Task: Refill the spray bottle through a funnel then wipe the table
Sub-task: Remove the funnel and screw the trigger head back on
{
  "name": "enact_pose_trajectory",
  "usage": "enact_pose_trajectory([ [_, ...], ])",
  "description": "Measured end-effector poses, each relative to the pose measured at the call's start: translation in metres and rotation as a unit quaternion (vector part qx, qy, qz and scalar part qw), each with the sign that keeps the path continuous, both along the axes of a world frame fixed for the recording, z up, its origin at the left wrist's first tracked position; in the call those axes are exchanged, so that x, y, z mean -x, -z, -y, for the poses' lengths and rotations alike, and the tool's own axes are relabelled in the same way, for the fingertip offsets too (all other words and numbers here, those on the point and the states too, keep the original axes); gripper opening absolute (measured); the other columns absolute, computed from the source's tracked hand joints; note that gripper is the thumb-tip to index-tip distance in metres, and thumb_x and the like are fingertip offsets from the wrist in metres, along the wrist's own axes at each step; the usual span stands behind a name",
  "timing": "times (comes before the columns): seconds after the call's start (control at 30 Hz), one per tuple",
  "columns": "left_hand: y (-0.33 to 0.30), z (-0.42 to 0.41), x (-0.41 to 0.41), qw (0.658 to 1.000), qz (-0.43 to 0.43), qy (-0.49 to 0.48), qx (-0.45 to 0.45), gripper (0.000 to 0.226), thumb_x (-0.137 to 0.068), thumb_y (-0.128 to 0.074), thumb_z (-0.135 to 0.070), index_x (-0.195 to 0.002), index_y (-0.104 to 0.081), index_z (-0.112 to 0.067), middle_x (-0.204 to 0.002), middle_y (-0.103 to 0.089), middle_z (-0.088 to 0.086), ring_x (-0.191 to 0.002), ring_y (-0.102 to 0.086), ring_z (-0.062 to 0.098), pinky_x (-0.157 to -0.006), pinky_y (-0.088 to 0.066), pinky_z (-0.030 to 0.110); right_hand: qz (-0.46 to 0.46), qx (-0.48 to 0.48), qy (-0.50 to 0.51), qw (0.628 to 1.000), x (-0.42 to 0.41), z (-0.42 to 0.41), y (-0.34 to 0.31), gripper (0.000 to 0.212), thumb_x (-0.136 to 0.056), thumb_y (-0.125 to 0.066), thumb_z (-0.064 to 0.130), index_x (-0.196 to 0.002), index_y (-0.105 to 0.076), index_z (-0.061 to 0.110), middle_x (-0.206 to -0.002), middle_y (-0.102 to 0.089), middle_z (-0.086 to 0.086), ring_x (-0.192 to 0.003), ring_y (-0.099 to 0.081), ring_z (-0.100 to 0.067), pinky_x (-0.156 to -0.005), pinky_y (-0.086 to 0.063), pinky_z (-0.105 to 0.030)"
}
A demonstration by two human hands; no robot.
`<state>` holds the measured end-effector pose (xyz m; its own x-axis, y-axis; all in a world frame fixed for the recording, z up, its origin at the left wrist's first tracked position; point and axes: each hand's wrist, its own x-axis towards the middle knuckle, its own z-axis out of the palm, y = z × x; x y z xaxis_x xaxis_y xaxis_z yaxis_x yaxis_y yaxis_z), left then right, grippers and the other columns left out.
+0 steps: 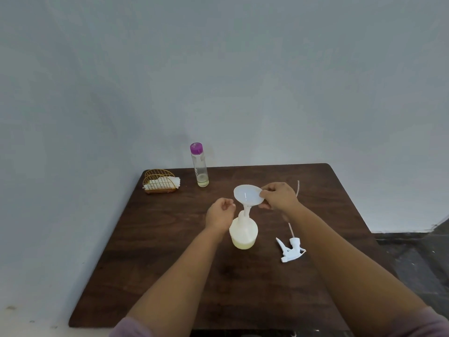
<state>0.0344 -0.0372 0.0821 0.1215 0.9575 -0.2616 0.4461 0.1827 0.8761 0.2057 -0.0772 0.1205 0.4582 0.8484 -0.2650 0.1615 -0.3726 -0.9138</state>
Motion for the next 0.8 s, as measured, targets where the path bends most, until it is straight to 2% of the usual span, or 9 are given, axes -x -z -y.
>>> enact_pose_trajectory([
  [0.03, -0.006, -0.001, -0.001, 0.999, 0.026, -0.023, 0.010, 0.012, -0.098, -0.054, -0.028, -0.104, -0.062, -0.022, -0.105, -0.066, -0.003, -0.091, -0.062, 0.013, -0.085, -0.056, 0.032, -0.026, 0.003, 0.004, 1.000, 0.000, 0.000, -0.003, 0.011, -0.088, -0.060, 0.006, -0.092, -0.069, 0.007, -0.101, -0.068, -0.014, -0.071, -0.072, -0.020, -0.058, -0.055, -0.021],
  [0.13, -0.029, -0.008, -0.007, 0.991, 0.107, -0.063, 0.044, 0.029, -0.100, -0.048, -0.041, -0.099, -0.065, -0.017, -0.092, -0.068, 0.002, -0.075, -0.061, 0.013, -0.067, -0.051, 0.025, -0.094, -0.002, 0.011, 0.995, -0.002, -0.006, -0.013, 0.011, -0.089, -0.058, 0.006, -0.091, -0.069, 0.003, -0.092, -0.071, -0.018, -0.061, -0.069, -0.016, -0.056, -0.052, -0.020],
  [0.23, -0.045, -0.021, -0.012, 0.986, 0.150, -0.044, 0.053, 0.035, -0.097, -0.051, -0.048, -0.101, -0.064, -0.017, -0.088, -0.069, 0.003, -0.070, -0.061, 0.013, -0.064, -0.049, 0.024, -0.135, -0.018, 0.015, 0.991, -0.002, -0.019, -0.022, 0.014, -0.091, -0.059, 0.007, -0.096, -0.068, -0.002, -0.086, -0.069, -0.018, -0.055, -0.065, -0.014, -0.051, -0.051, -0.016],
  [0.37, -0.053, -0.048, -0.017, 0.988, 0.152, -0.019, 0.021, 0.024, -0.097, -0.056, -0.036, -0.104, -0.065, -0.015, -0.086, -0.069, 0.003, -0.064, -0.061, 0.009, -0.078, -0.056, 0.030, -0.159, -0.044, 0.031, 0.986, -0.005, -0.045, -0.030, 0.021, -0.097, -0.054, 0.019, -0.101, -0.066, 0.003, -0.089, -0.068, -0.015, -0.055, -0.062, -0.014, -0.051, -0.051, -0.017],
  [0.47, -0.055, -0.078, -0.020, 0.985, 0.167, -0.030, 0.019, 0.020, -0.098, -0.057, -0.026, -0.111, -0.064, -0.012, -0.100, -0.070, 0.006, -0.067, -0.062, 0.009, -0.066, -0.053, 0.021, -0.207, -0.053, 0.036, 0.976, -0.010, -0.071, -0.031, 0.022, -0.098, -0.053, 0.019, -0.105, -0.065, 0.001, -0.095, -0.066, -0.012, -0.060, -0.061, -0.012, -0.055, -0.052, -0.018],
  [0.53, -0.054, -0.100, -0.022, 0.983, 0.179, -0.037, 0.019, 0.019, -0.098, -0.058, -0.021, -0.115, -0.062, -0.014, -0.106, -0.067, 0.005, -0.078, -0.063, 0.011, -0.063, -0.052, 0.018, -0.203, -0.049, 0.037, 0.977, -0.014, -0.091, -0.028, 0.020, -0.096, -0.056, 0.017, -0.101, -0.065, -0.001, -0.100, -0.065, -0.013, -0.066, -0.063, -0.013, -0.060, -0.054, -0.019],
  [0.67, -0.036, -0.143, -0.033, 0.985, 0.172, -0.027, 0.006, 0.024, -0.095, -0.058, -0.006, -0.118, -0.058, -0.015, -0.112, -0.059, 0.006, -0.104, -0.061, 0.019, -0.080, -0.060, 0.029, -0.119, -0.029, 0.063, 0.990, -0.022, -0.135, -0.013, 0.023, -0.093, -0.063, 0.022, -0.087, -0.066, 0.000, -0.096, -0.069, -0.014, -0.080, -0.071, -0.022, -0.081, -0.059, -0.033],
  [0.73, -0.022, -0.163, -0.042, 0.985, 0.172, -0.019, 0.013, 0.027, -0.096, -0.056, -0.003, -0.120, -0.056, -0.015, -0.110, -0.059, 0.005, -0.108, -0.060, 0.021, -0.087, -0.058, 0.034, -0.084, -0.022, 0.078, 0.993, -0.024, -0.156, -0.004, 0.022, -0.091, -0.064, 0.022, -0.082, -0.067, 0.002, -0.089, -0.071, -0.012, -0.079, -0.072, -0.022, -0.084, -0.058, -0.035],
  [0.8, -0.012, -0.179, -0.049, 0.978, 0.201, -0.026, 0.042, 0.027, -0.099, -0.052, -0.011, -0.125, -0.055, -0.015, -0.113, -0.060, 0.003, -0.110, -0.058, 0.018, -0.096, -0.053, 0.034, -0.069, -0.015, 0.090, 0.993, -0.026, -0.176, 0.009, 0.018, -0.090, -0.065, 0.019, -0.079, -0.066, 0.005, -0.088, -0.072, -0.010, -0.077, -0.072, -0.020, -0.083, -0.058, -0.032],
])
